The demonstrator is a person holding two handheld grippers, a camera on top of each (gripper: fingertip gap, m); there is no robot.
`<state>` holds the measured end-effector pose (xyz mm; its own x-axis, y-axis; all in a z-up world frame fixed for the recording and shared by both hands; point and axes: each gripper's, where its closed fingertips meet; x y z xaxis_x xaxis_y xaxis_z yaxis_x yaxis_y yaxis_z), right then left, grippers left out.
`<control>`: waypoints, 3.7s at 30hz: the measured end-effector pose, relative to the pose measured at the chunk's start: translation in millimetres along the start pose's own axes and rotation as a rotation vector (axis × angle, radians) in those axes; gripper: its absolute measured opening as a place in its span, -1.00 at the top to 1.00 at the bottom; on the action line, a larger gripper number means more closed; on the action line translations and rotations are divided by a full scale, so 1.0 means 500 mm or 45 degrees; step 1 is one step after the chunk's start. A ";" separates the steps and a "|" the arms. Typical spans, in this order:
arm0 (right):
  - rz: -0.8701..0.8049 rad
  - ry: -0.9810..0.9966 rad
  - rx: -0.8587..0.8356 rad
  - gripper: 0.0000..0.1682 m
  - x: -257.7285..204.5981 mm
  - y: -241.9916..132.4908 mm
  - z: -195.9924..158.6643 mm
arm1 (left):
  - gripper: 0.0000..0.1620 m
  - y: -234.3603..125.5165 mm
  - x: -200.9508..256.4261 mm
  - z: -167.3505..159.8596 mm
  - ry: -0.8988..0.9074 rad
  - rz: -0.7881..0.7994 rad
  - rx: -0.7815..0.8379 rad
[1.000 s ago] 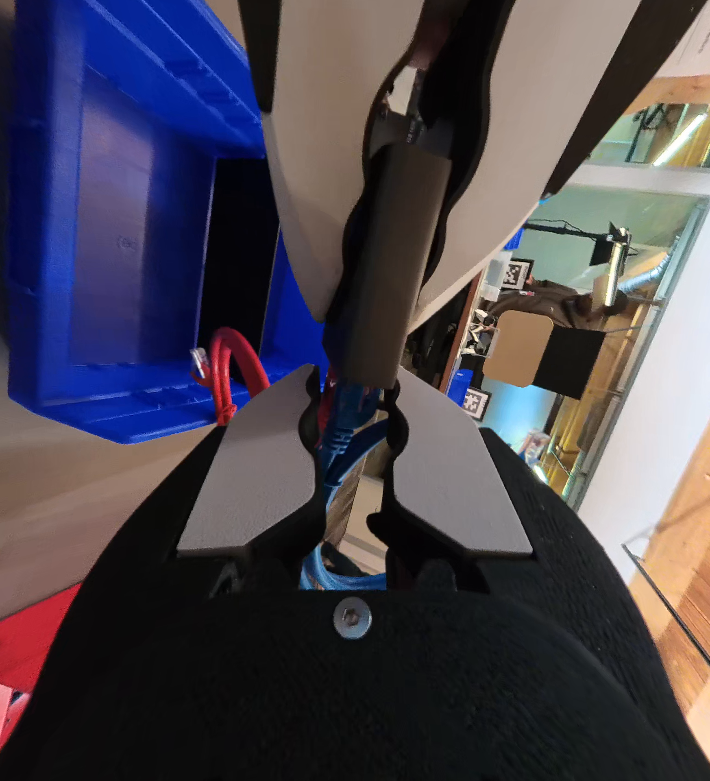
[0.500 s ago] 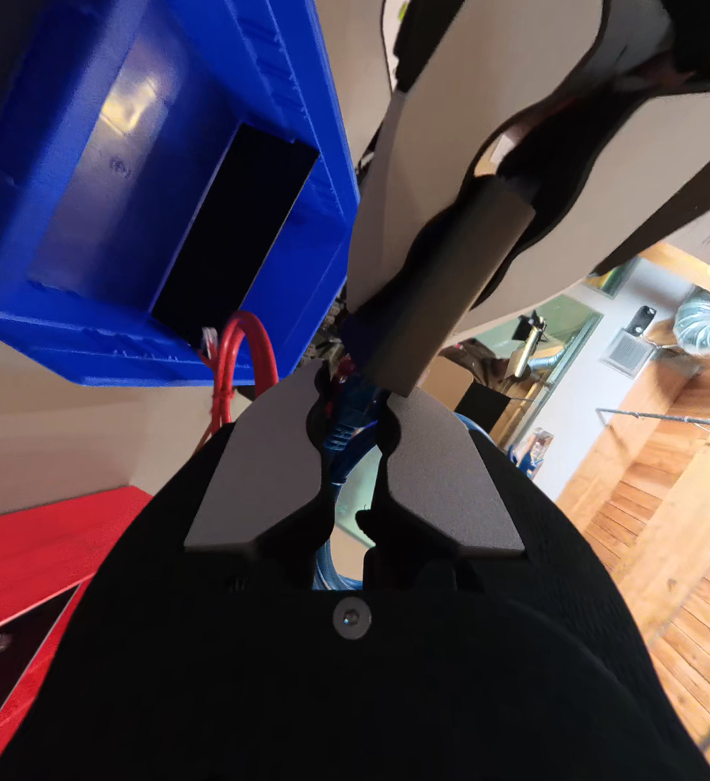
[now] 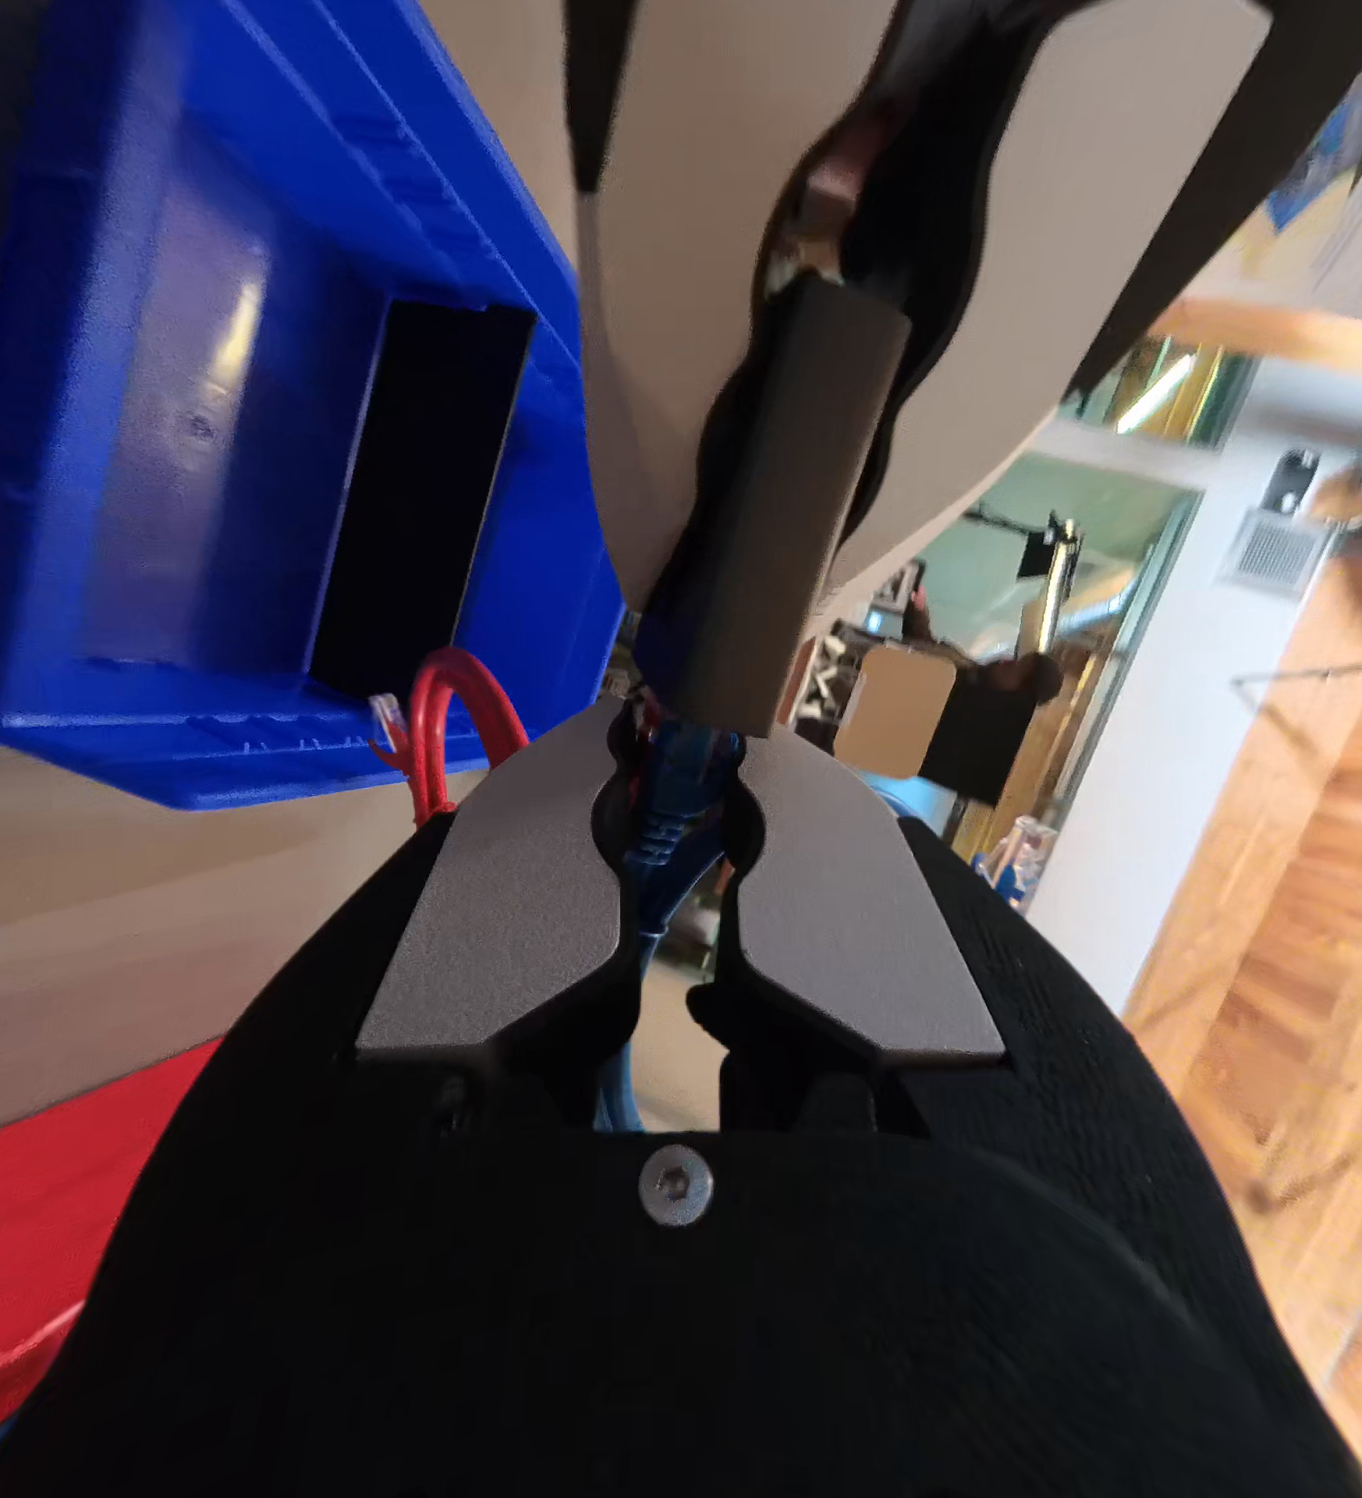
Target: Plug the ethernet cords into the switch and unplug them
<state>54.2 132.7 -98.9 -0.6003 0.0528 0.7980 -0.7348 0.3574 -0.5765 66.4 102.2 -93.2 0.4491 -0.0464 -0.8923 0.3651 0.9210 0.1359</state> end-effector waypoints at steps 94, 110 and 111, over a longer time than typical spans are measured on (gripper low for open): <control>0.599 1.251 -0.333 0.19 -0.363 -0.033 -0.503 | 0.74 -0.010 -0.075 -0.097 -0.223 0.142 -0.083; -0.106 0.272 -0.099 0.47 0.029 0.032 -0.026 | 0.75 0.010 -0.021 -0.024 -0.065 0.069 0.093; -0.088 0.272 -0.131 0.52 0.027 0.037 -0.033 | 0.75 0.010 -0.020 -0.021 -0.063 0.066 0.099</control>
<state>37.6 155.3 -96.0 -0.4612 0.2166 0.8604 -0.7294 0.4596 -0.5067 55.0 111.3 -87.9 0.5082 -0.0203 -0.8610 0.4013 0.8901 0.2160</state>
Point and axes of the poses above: each gripper's, where its closed fingertips meet, y out along the fingers, z out of its top, x = y × z across the jaws, and after that the axes turned 15 degrees about z, right-handed
